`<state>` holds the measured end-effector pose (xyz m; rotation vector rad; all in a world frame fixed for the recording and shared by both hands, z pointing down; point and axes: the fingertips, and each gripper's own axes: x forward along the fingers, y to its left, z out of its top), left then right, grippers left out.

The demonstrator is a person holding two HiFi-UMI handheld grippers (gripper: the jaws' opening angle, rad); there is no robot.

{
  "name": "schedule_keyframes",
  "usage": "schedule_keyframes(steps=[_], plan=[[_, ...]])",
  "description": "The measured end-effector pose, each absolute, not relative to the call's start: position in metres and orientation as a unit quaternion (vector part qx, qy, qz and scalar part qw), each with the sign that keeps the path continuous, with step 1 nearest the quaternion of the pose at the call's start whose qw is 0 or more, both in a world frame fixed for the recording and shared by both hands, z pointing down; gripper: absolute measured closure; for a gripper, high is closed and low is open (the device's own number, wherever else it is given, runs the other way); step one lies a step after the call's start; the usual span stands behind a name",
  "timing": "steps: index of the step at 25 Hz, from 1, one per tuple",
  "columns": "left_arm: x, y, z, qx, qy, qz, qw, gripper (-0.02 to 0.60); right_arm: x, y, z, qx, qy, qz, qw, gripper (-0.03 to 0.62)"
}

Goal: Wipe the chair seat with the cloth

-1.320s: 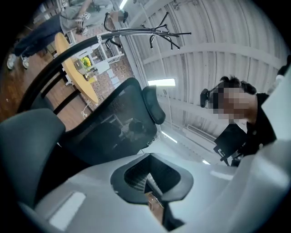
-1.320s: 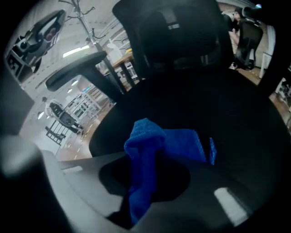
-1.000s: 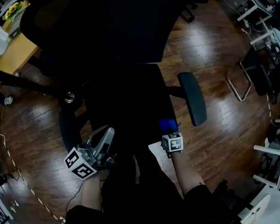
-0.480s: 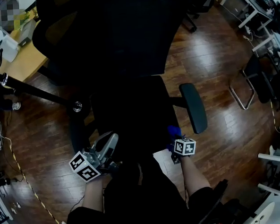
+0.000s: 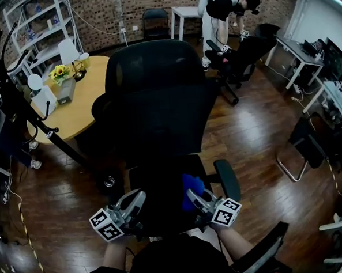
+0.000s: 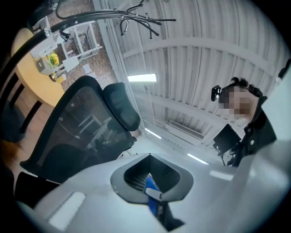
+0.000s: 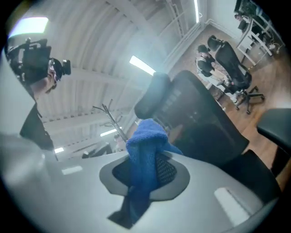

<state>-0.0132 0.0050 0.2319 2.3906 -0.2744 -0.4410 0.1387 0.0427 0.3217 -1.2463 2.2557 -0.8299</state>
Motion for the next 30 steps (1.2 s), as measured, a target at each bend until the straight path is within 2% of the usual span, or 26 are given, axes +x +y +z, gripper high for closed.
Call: schedule_keyframes(steps=[4, 8, 30], plan=[[-0.012, 0.012, 0.189, 0.93, -0.096, -0.194, 0.297, 0.58, 0.148, 0.049, 0.24, -0.438, 0.828, -0.236, 0.259, 0.534], [-0.015, 0.021, 0.178, 0.928, -0.1, -0.215, 0.289, 0.58, 0.152, 0.061, 0.211, -0.432, 0.829, -0.218, 0.282, 0.534], [-0.033, 0.012, 0.177, 0.918, -0.109, -0.242, 0.294, 0.58, 0.115, 0.038, 0.205, -0.415, 0.844, -0.207, 0.269, 0.534]])
